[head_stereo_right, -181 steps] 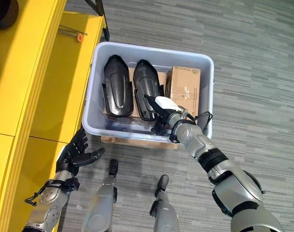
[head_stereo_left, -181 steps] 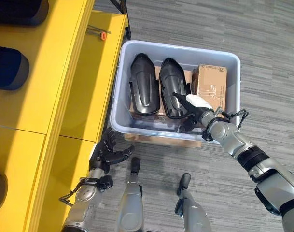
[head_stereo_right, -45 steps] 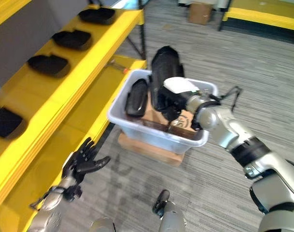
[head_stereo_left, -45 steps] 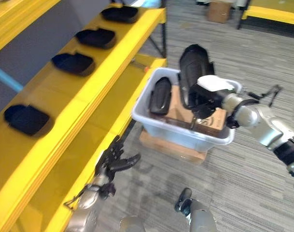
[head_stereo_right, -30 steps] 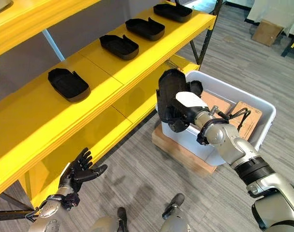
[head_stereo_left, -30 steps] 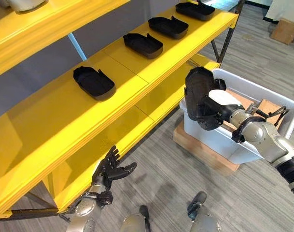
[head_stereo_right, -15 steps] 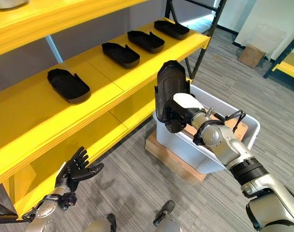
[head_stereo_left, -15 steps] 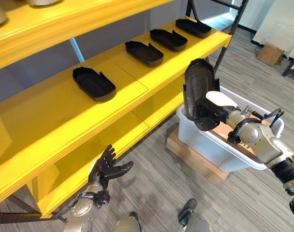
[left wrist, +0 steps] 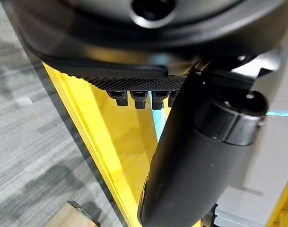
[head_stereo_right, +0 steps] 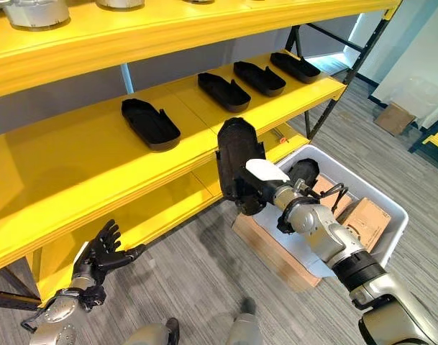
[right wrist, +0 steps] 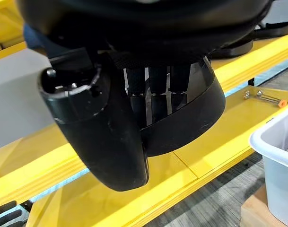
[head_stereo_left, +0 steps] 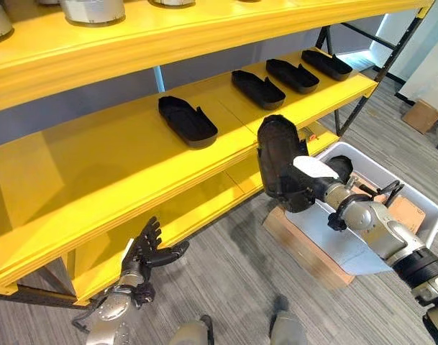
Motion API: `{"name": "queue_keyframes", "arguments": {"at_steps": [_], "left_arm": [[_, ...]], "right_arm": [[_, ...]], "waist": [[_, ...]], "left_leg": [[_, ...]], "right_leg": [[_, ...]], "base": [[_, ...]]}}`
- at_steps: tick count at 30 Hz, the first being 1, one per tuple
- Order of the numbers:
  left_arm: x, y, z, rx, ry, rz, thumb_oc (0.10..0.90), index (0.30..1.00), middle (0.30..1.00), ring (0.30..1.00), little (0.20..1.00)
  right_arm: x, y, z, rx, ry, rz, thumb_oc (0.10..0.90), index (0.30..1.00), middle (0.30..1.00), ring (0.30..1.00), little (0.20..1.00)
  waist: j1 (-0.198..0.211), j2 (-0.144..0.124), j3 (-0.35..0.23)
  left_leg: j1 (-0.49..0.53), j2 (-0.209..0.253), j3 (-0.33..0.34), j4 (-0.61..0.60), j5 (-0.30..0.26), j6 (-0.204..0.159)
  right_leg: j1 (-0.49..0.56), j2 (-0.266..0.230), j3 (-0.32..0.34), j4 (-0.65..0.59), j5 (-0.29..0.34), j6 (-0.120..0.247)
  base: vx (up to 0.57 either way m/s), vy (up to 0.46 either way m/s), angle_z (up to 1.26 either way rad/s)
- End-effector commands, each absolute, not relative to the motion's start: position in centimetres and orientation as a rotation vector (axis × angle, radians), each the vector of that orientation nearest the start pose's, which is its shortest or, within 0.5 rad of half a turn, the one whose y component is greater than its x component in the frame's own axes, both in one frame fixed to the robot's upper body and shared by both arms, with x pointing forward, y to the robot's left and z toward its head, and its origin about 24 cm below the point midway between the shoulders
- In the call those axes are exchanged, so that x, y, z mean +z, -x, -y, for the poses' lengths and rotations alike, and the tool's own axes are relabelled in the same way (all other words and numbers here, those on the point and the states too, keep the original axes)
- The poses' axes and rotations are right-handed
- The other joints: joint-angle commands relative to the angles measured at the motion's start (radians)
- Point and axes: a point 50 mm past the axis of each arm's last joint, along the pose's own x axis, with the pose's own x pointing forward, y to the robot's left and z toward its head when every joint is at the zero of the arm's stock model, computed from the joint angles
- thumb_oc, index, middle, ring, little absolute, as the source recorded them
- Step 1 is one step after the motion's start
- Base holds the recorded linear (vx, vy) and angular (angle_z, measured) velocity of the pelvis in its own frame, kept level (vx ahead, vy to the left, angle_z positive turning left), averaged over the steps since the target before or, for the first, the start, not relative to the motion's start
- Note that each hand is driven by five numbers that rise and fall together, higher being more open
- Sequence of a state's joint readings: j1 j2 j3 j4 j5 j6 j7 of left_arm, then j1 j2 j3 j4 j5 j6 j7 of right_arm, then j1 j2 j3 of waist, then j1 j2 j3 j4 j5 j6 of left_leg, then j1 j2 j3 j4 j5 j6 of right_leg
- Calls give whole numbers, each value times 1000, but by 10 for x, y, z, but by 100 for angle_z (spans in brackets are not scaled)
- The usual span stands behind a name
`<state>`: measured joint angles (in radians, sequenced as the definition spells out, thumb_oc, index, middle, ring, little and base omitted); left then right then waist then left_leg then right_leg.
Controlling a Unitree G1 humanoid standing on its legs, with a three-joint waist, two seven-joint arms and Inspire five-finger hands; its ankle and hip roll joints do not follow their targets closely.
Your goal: Move parts from the plastic box to the shelf.
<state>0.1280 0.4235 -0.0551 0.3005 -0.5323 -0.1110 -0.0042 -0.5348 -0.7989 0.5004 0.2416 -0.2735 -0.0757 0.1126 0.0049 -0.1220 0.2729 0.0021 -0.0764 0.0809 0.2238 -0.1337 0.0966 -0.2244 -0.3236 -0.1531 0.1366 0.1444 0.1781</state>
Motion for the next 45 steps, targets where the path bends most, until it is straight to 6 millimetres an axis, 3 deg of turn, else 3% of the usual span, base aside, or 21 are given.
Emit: {"name": "queue_keyframes", "arguments": {"at_steps": [1, 2, 8, 16, 25, 31, 33, 35, 36, 37, 38, 40, 42, 45], "left_arm": [[29, -234, -238, 26, 42, -29, 900, 1000, 1000, 1000, 1000], [27, -233, -237, 30, 53, -37, 900, 1000, 1000, 1000, 1000], [18, -225, -236, 28, 68, -71, 900, 1000, 1000, 1000, 1000], [16, -220, -240, 51, 62, -84, 900, 1000, 1000, 1000, 1000], [18, -221, -239, 54, 66, -76, 900, 1000, 1000, 1000, 1000], [19, -223, -236, 53, 83, -68, 900, 1000, 1000, 1000, 1000], [19, -223, -233, 72, 136, -58, 900, 1000, 1000, 1000, 1000], [20, -226, -231, 72, 151, -53, 900, 1000, 1000, 1000, 1000], [20, -226, -232, 75, 152, -53, 900, 1000, 1000, 1000, 1000], [19, -226, -233, 82, 152, -58, 900, 1000, 1000, 1000, 1000], [19, -226, -232, 79, 149, -61, 900, 1000, 1000, 1000, 1000], [18, -226, -231, 68, 120, -69, 900, 1000, 1000, 1000, 1000], [16, -226, -231, 70, 117, -77, 900, 1000, 1000, 1000, 1000], [11, -221, -232, 84, 136, -90, 900, 1000, 1000, 1000, 1000]], "right_arm": [[212, -342, 205, 180, 1222, 426, 400, 300, 300, 300, 300], [210, -340, 207, 183, 1221, 425, 400, 300, 300, 300, 300], [210, -340, 209, 195, 1196, 415, 400, 300, 300, 300, 300], [213, -339, 211, 194, 1172, 424, 400, 300, 300, 300, 300], [238, -339, 206, 189, 1179, 507, 400, 300, 300, 300, 300], [259, -340, 206, 178, 1193, 548, 400, 300, 300, 300, 300], [274, -337, 209, 144, 1184, 589, 400, 300, 300, 300, 300], [279, -335, 216, 105, 1163, 602, 400, 300, 300, 300, 300], [279, -331, 220, 92, 1152, 606, 400, 300, 300, 300, 300], [275, -329, 225, 75, 1136, 596, 400, 300, 300, 300, 300], [274, -328, 227, 73, 1134, 593, 400, 300, 300, 300, 300], [264, -321, 242, 35, 1139, 556, 400, 300, 300, 300, 300], [257, -318, 244, 38, 1141, 539, 400, 300, 300, 300, 300], [244, -316, 247, 40, 1123, 506, 400, 300, 300, 300, 300]], "waist": [[-17, -12, -35], [-19, -17, -40], [-15, -18, -72], [-2, -23, -137], [11, -20, -163], [27, -33, -172], [56, -44, -139], [70, -54, -98], [67, -53, -91], [57, -47, -91], [60, -50, -92], [44, -2, -93], [43, 11, -96], [51, 44, -123]], "left_leg": [[21, 12, -47, 7, -103, -28], [16, 11, -50, 22, -111, -32], [43, 29, -64, 2, -114, -47], [98, 101, -93, -105, -78, -88], [116, 163, -124, -120, -64, -117], [90, 216, -169, -77, -59, -150], [-50, 207, -197, 113, 14, -185], [-148, 188, -206, 211, 61, -188], [-168, 223, -183, 181, 88, -190], [-177, 288, -149, 110, 121, -196], [-167, 290, -150, 91, 130, -199], [-183, 446, -81, -165, 332, -236], [-152, 462, -50, -199, 341, -243], [-101, 443, -33, -241, 301, -248]], "right_leg": [[-26, 2, 92, -25, 157, 20], [-12, 12, 101, -41, 128, 13], [8, 32, 92, -28, 132, 23], [61, 68, 39, -42, 48, 5], [74, 116, 27, 19, -48, -17], [93, 167, 11, 90, -156, -56], [134, 174, -27, 61, -180, -98], [139, 159, -71, 56, -184, -118], [137, 154, -97, 65, -196, -118], [142, 145, -123, 67, -207, -113], [145, 146, -126, 67, -209, -115], [152, 131, -156, 104, -230, -87], [148, 125, -154, 124, -235, -83], [158, 113, -139, 122, -233, -63]], "base": [[52, -53, 37], [77, -62, 56], [98, -105, 18], [89, -135, 8], [54, -101, 7], [48, -192, 24], [-97, -265, 44], [-199, -150, 79], [-100, -74, 94], [-12, -35, 73], [51, 69, 94], [101, 162, 124], [94, 141, 85], [146, 211, -1]]}}
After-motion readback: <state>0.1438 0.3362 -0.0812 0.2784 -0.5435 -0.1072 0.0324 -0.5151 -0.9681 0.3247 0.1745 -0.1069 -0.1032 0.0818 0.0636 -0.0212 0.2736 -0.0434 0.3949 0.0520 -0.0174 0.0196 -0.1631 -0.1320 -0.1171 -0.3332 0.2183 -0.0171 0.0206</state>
